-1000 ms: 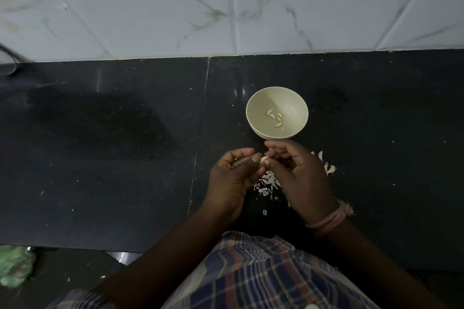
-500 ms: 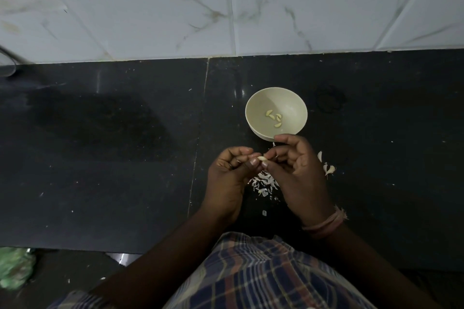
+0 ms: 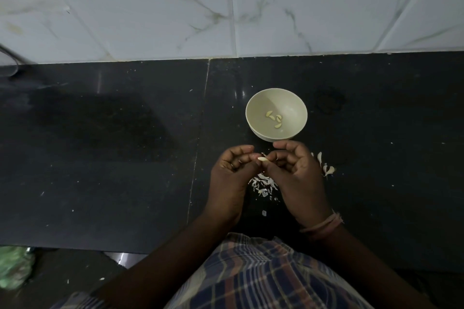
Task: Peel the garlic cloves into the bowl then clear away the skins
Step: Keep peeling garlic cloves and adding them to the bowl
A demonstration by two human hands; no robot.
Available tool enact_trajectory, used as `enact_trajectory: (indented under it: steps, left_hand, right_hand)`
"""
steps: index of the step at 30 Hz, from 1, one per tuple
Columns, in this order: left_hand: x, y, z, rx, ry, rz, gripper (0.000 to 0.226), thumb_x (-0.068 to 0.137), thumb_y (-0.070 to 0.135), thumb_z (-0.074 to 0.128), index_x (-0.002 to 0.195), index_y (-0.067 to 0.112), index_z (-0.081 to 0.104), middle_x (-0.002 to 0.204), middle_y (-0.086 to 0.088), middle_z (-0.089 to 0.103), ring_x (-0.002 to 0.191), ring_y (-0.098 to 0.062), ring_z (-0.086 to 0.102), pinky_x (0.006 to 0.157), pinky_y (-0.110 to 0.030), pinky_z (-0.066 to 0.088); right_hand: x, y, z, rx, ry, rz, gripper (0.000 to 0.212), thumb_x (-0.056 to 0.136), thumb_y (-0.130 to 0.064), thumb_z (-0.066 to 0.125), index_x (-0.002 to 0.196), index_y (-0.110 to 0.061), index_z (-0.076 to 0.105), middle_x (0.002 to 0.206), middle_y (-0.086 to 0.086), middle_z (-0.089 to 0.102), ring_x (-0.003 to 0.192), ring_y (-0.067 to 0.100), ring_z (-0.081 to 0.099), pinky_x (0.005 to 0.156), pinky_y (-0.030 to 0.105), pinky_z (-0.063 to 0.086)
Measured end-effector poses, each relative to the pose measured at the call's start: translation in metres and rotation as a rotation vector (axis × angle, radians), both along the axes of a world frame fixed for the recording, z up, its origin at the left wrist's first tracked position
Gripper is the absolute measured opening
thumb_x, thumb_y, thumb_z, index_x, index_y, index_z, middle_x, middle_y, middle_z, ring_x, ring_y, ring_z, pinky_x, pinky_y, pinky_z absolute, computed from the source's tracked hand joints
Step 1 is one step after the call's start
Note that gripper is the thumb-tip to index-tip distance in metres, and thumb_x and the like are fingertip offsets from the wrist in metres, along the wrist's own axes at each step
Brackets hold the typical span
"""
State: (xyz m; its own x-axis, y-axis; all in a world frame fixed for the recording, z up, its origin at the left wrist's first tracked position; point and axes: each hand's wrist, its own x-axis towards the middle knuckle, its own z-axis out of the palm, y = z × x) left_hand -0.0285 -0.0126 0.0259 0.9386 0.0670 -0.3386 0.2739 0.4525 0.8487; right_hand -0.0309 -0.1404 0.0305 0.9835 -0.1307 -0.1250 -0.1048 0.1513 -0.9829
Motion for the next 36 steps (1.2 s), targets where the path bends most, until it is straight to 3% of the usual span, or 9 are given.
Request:
enact_trajectory:
  steps: [6,13,17,23,30,36]
  left_hand:
    - [0.001,0.003,-0.001,-0.056,0.022,0.021,0.026,0.087,-0.013,0.064,0.104,0.007,0.067,0.089,-0.011,0.073,0.082,-0.019,0.07,0.074,-0.027,0.057]
    - [0.001,0.001,0.002,-0.273,0.083,0.008,0.021,0.091,-0.005,0.061,0.112,-0.001,0.062,0.094,-0.014,0.074,0.089,-0.023,0.073,0.081,-0.029,0.06]
    - [0.002,0.001,0.003,-0.261,0.073,0.002,0.036,0.078,-0.001,0.069,0.114,0.001,0.062,0.092,-0.013,0.074,0.086,-0.021,0.074,0.08,-0.028,0.06]
    - [0.001,0.001,0.005,-0.277,0.079,-0.015,0.034,0.08,-0.001,0.069,0.113,0.004,0.064,0.096,-0.013,0.074,0.089,-0.019,0.073,0.079,-0.027,0.06]
    - [0.004,0.003,0.002,-0.26,0.066,0.017,0.034,0.078,-0.003,0.068,0.111,0.003,0.063,0.094,-0.013,0.074,0.086,-0.018,0.074,0.076,-0.026,0.059]
    - [0.004,0.002,0.003,-0.212,0.029,0.02,0.036,0.073,-0.002,0.072,0.108,0.003,0.064,0.092,-0.013,0.074,0.087,-0.02,0.074,0.077,-0.028,0.06]
  right_hand:
    - [-0.001,0.002,-0.001,0.052,0.026,0.013,0.037,0.083,0.007,0.075,0.113,-0.008,0.061,0.088,0.006,0.072,0.084,0.014,0.068,0.078,0.023,0.055]
    - [-0.001,-0.001,0.002,-0.033,-0.051,0.003,0.046,0.083,0.013,0.071,0.118,-0.012,0.056,0.094,0.016,0.068,0.086,0.021,0.066,0.082,0.029,0.055]
    - [-0.001,0.001,0.002,-0.116,-0.085,0.001,0.047,0.084,0.007,0.074,0.118,-0.019,0.055,0.092,0.007,0.069,0.087,0.022,0.066,0.081,0.029,0.054]
    - [-0.002,0.001,0.007,-0.223,-0.118,0.024,0.043,0.086,-0.003,0.076,0.118,-0.023,0.055,0.09,0.0,0.068,0.087,0.017,0.066,0.081,0.028,0.053]
    - [-0.002,0.0,0.01,-0.307,-0.128,0.03,0.045,0.089,-0.008,0.073,0.126,-0.023,0.054,0.092,-0.004,0.073,0.09,0.017,0.071,0.086,0.043,0.058]
    - [0.001,0.001,0.013,-0.314,-0.135,0.019,0.038,0.088,-0.007,0.074,0.117,-0.022,0.054,0.089,-0.003,0.073,0.086,0.018,0.071,0.083,0.048,0.058]
